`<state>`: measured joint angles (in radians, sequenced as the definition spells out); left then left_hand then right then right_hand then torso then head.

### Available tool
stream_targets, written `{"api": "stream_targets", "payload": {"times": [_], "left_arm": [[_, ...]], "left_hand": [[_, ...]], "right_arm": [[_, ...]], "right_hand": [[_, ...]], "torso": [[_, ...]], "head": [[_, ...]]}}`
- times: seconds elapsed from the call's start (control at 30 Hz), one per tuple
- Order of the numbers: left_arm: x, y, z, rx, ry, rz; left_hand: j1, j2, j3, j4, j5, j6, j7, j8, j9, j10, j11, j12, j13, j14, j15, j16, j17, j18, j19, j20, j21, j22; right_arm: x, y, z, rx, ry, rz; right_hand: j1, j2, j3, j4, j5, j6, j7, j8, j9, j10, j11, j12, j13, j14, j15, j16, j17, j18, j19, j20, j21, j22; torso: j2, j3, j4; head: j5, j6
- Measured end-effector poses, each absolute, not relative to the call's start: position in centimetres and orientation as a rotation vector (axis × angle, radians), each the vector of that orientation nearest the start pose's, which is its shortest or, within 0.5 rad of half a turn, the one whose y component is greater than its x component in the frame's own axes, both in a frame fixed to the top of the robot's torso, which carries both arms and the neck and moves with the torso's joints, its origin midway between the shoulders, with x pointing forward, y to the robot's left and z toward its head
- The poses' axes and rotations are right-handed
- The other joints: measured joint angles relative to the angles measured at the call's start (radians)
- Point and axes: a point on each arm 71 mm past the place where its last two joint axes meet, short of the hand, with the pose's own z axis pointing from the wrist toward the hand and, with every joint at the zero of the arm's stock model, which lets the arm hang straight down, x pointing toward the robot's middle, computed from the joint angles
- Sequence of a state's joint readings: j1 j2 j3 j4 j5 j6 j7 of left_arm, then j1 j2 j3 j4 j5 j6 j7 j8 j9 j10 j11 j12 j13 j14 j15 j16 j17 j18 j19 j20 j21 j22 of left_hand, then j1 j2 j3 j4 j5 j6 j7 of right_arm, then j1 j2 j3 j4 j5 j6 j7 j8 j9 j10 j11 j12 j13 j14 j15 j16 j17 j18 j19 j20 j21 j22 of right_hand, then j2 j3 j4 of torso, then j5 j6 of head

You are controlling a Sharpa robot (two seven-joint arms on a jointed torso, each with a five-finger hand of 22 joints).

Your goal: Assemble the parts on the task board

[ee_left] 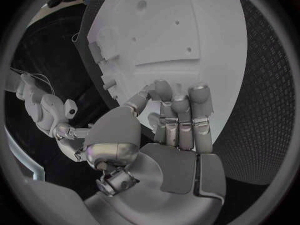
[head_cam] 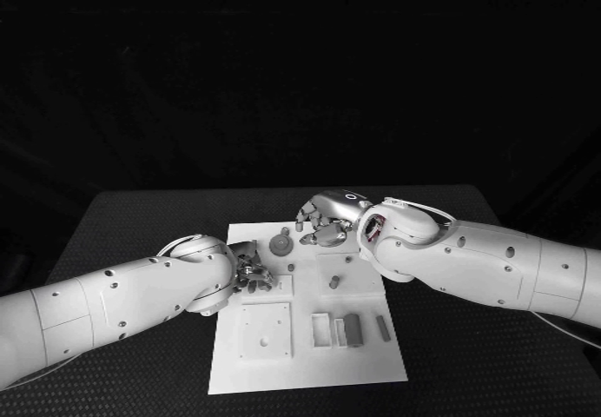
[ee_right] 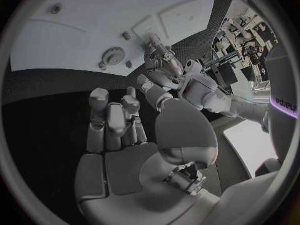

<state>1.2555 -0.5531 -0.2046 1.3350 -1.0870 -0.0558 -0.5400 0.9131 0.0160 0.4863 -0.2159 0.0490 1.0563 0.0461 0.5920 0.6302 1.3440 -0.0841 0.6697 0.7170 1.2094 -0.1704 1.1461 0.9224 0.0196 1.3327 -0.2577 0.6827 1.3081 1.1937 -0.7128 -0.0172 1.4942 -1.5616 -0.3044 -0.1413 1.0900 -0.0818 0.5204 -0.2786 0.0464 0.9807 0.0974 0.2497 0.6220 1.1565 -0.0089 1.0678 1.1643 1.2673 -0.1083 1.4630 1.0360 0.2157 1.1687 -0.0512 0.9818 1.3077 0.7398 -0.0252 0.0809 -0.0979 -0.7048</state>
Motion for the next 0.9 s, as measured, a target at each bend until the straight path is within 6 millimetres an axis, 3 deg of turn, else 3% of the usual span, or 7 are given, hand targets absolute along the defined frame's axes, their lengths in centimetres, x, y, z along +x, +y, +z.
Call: {"api": "stream_targets", "payload": {"times": [0.9], "left_arm": [[49.64, 13.48, -25.51, -0.150, 2.208, -0.380]], "left_hand": [[0.003, 0.003, 0.003, -0.003, -0.004, 0.001, -0.001, 0.000, 0.008, 0.000, 0.000, 0.008, 0.000, -0.001, -0.002, 0.008, -0.009, 0.000, 0.000, 0.000, 0.008, 0.000]], "right_arm": [[48.84, -14.11, -17.80, -0.272, 1.617, 0.672]], "right_hand": [[0.000, 0.000, 0.003, -0.003, 0.000, -0.002, 0.002, 0.000, 0.000, 0.000, 0.000, 0.000, 0.000, -0.001, 0.001, 0.000, 0.000, 0.000, -0.004, 0.000, 0.000, 0.000]], "torso": [[0.000, 0.0003, 0.0001]], "head": [[-0.007, -0.003]]}}
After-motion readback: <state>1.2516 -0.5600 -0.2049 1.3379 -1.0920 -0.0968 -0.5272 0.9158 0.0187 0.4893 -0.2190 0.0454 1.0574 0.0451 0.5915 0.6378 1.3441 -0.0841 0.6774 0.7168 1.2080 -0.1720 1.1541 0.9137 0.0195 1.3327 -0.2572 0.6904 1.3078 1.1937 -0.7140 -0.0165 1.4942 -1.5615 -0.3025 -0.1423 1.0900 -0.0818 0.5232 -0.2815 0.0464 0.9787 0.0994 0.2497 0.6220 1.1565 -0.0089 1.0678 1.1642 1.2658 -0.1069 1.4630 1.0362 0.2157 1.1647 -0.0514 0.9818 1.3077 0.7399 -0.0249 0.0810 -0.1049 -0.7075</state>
